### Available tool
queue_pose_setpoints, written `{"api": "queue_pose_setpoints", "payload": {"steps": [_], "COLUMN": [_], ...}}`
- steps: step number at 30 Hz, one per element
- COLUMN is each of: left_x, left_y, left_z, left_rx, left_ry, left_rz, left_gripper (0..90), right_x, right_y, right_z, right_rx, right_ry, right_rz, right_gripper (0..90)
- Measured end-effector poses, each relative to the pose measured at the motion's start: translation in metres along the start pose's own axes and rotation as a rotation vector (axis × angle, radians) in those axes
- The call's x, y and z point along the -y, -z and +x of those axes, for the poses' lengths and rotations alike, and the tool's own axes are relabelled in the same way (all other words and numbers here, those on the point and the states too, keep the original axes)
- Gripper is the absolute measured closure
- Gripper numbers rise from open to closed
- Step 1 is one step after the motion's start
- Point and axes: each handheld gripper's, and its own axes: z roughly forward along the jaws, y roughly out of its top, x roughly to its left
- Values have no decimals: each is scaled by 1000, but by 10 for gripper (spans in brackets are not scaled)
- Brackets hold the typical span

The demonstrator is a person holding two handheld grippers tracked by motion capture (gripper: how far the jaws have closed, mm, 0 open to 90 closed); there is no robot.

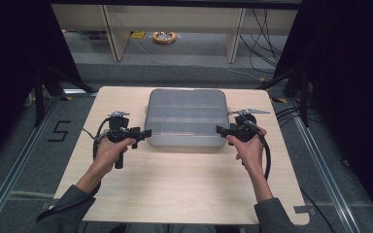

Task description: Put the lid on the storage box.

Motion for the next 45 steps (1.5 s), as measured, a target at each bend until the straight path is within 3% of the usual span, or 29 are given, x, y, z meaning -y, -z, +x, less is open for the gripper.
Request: {"api": "queue_pose_setpoints", "payload": {"steps": [1, 2, 5, 11, 12, 15, 18, 19, 20, 27, 28, 29, 30, 33, 36, 39, 40, 42, 43, 45], "left_x": [1, 3, 9, 17, 18, 21, 24, 25, 26, 33, 35, 37, 39, 43, 47, 51, 52, 56, 57, 60], "left_y": [1, 2, 6, 9, 9, 9, 8, 9, 9, 10, 11, 11, 11, 14, 17, 18, 18, 16, 16, 16], "left_z": [-1, -2, -4, -8, -8, -10, -12, -13, -14, -20, -20, -20, -20, -19, -18, -19, -19, -23, -23, -25], "left_rx": [6, 10, 14, 27, 27, 13, 28, 26, 26, 34, 34, 33, 35, 38, 28, 38, 39, 45, 47, 49], "left_ry": [-2, -6, -37, -32, -34, -48, -39, -49, -56, -77, -84, -84, -83, -90, -100, -104, -115, -99, -106, -123], "left_rz": [1, 2, 12, -8, -3, 0, 12, 13, 14, 23, 32, 34, 37, 39, 49, 55, 63, 54, 57, 68], "left_gripper": [415, 409, 408, 400, 397, 389, 377, 375, 374, 354, 349, 347, 347, 345, 342, 338, 337, 331, 331, 328], "right_x": [1, 3, 8, 18, 19, 21, 24, 24, 24, 29, 30, 32, 32, 38, 41, 43, 43, 44, 46, 47], "right_y": [0, 1, 1, 5, 5, 6, 7, 6, 6, 7, 7, 8, 7, 9, 11, 13, 13, 14, 15, 15], "right_z": [1, 4, 5, 11, 9, 12, 18, 15, 15, 21, 20, 25, 23, 28, 28, 30, 30, 31, 34, 33], "right_rx": [5, -10, -23, -36, -44, -52, -57, -53, -66, -75, -65, -66, -56, -66, -64, -87, -85, -96, -87, -89], "right_ry": [7, -16, 10, -7, 26, 29, -7, 29, 32, 31, 49, 19, 72, 55, 84, 66, 82, 86, 55, 94], "right_rz": [-9, -2, -4, -11, -14, -9, -6, -12, -10, -15, -16, 4, 3, 3, 9, 9, 6, 4, 16, 17], "right_gripper": [375, 374, 371, 367, 365, 364, 359, 356, 354, 326, 323, 315, 312, 313, 313, 312, 313, 312, 311, 296]}}
